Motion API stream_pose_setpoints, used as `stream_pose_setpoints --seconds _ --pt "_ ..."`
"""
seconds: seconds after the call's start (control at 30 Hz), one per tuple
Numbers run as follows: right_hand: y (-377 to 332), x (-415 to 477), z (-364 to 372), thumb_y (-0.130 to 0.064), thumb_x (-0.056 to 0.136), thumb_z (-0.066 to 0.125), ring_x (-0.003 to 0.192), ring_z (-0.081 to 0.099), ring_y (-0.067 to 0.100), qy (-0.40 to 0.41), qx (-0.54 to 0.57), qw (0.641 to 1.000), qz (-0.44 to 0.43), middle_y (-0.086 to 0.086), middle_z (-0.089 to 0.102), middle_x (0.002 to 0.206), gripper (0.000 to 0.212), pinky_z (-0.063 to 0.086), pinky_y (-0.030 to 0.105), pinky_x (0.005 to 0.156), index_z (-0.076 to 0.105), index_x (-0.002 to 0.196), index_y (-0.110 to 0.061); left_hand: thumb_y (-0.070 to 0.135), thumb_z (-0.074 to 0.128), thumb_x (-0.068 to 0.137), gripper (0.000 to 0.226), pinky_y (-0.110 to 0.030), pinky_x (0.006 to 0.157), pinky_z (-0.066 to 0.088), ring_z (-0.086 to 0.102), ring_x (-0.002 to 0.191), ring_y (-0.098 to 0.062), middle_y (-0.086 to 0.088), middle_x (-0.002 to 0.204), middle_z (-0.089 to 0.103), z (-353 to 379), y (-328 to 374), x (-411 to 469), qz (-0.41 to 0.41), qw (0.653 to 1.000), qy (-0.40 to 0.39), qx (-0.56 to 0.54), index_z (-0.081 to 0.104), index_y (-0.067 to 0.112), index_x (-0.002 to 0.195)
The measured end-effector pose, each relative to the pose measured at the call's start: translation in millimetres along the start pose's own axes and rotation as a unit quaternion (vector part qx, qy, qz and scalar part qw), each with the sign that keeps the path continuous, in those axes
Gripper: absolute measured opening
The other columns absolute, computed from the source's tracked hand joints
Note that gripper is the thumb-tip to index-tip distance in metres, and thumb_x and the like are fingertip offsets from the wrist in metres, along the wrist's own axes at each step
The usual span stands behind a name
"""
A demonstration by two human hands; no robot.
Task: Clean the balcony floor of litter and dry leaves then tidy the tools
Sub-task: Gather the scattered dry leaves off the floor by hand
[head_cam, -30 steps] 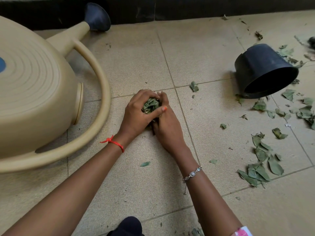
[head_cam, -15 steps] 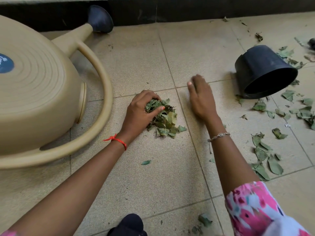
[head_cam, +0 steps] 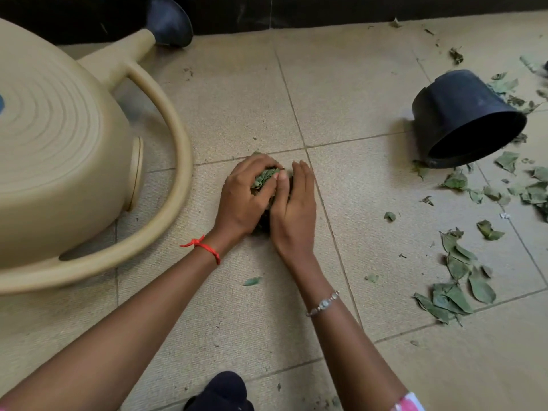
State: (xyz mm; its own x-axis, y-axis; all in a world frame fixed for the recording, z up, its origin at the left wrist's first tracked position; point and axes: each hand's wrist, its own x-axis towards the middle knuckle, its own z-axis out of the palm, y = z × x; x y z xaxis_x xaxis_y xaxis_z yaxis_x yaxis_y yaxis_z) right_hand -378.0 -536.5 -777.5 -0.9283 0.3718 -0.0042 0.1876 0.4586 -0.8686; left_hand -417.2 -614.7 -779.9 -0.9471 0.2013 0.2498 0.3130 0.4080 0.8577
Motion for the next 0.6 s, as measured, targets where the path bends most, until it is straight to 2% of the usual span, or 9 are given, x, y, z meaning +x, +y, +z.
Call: stream_pose_setpoints --seconds 0.07,0.13,0.2,0.27,0.3,0.4,0.47,0.5,0.6 --pt "-12.2 6.6 13.0 -0.031 0.095 0.030 0.123 0.047 0.018 0.058 0.072 0.996 -0.002 0.011 0.052 0.132 0.048 0.030 0.010 0.101 0.052 0.126 -0.002 0.034 0.038 0.086 0.036 -0.016 0.088 0.041 0.056 0.096 -0.001 0.006 0.101 0.062 4.9 4.5 -2.9 -0.040 0.996 0.031 -0.076 0.063 0.011 0.099" --pt "-22.0 9.3 21.8 -0.027 0.094 0.032 0.103 0.056 0.013 0.091 0.159 0.983 0.017 0.006 0.062 0.113 0.041 0.037 0.005 0.086 0.061 0.112 -0.004 0.038 0.037 0.086 0.036 -0.026 0.093 0.043 0.059 0.101 -0.010 -0.001 0.103 0.064 8.4 5.8 -1.5 -0.111 0.975 0.054 -0.186 0.063 0.015 0.097" --pt "-27.6 10.7 28.2 -0.031 0.091 0.034 0.100 0.059 0.010 0.090 0.237 0.964 0.081 0.002 0.066 0.108 0.041 0.046 0.019 0.088 0.064 0.107 -0.009 0.037 0.043 0.085 0.035 -0.034 0.094 0.045 0.059 0.104 -0.021 -0.010 0.106 0.064 8.3 8.7 0.8 -0.188 0.923 0.083 -0.326 0.064 0.012 0.098" --pt "-27.9 12.4 29.8 -0.032 0.090 0.039 0.101 0.062 0.015 0.080 0.305 0.939 0.135 0.006 0.068 0.107 0.039 0.049 0.035 0.092 0.067 0.105 -0.010 0.032 0.044 0.084 0.034 -0.029 0.088 0.047 0.060 0.100 -0.019 -0.010 0.103 0.064 6.6 13.6 2.2 -0.243 0.855 0.111 -0.444 0.063 0.007 0.098" --pt "-28.2 13.0 28.1 -0.031 0.089 0.043 0.103 0.063 0.018 0.074 0.348 0.922 0.153 0.008 0.068 0.108 0.037 0.049 0.039 0.093 0.068 0.104 -0.009 0.030 0.044 0.083 0.033 -0.026 0.085 0.048 0.061 0.098 -0.017 -0.008 0.099 0.065 6.5 16.9 2.4 -0.255 0.829 0.118 -0.484 0.062 0.006 0.096" --pt "-25.1 15.2 23.0 -0.018 0.093 0.048 0.110 0.062 0.019 0.052 0.449 0.874 0.175 0.011 0.067 0.114 0.025 0.049 0.032 0.096 0.072 0.094 -0.011 0.027 0.048 0.086 0.026 -0.021 0.077 0.052 0.065 0.089 -0.013 -0.004 0.091 0.068 10.5 20.1 0.7 -0.269 0.776 0.125 -0.557 0.063 0.007 0.092" --pt "-19.7 15.3 21.3 -0.011 0.095 0.045 0.111 0.061 0.017 0.040 0.481 0.860 0.168 0.012 0.066 0.116 0.029 0.050 0.025 0.092 0.073 0.089 -0.014 0.026 0.047 0.089 0.026 -0.021 0.075 0.053 0.066 0.087 -0.012 -0.003 0.089 0.069 15.0 17.6 -1.5 -0.273 0.773 0.135 -0.557 0.065 0.009 0.089" --pt "-17.9 15.4 21.1 -0.009 0.095 0.045 0.109 0.062 0.015 0.035 0.491 0.855 0.166 0.011 0.066 0.116 0.028 0.050 0.021 0.089 0.072 0.092 -0.010 0.027 0.046 0.088 0.027 -0.021 0.074 0.052 0.066 0.087 -0.012 -0.003 0.089 0.070 16.6 15.2 -1.9 -0.276 0.775 0.140 -0.552 0.066 0.009 0.089" --pt "-17.4 14.1 22.4 -0.009 0.093 0.046 0.103 0.064 0.010 0.049 0.472 0.866 0.159 0.011 0.067 0.111 0.027 0.048 0.013 0.080 0.068 0.102 0.002 0.029 0.048 0.082 0.027 -0.019 0.072 0.051 0.066 0.087 -0.011 -0.001 0.087 0.070 16.2 14.1 -2.7 -0.282 0.782 0.145 -0.536 0.065 0.009 0.089"
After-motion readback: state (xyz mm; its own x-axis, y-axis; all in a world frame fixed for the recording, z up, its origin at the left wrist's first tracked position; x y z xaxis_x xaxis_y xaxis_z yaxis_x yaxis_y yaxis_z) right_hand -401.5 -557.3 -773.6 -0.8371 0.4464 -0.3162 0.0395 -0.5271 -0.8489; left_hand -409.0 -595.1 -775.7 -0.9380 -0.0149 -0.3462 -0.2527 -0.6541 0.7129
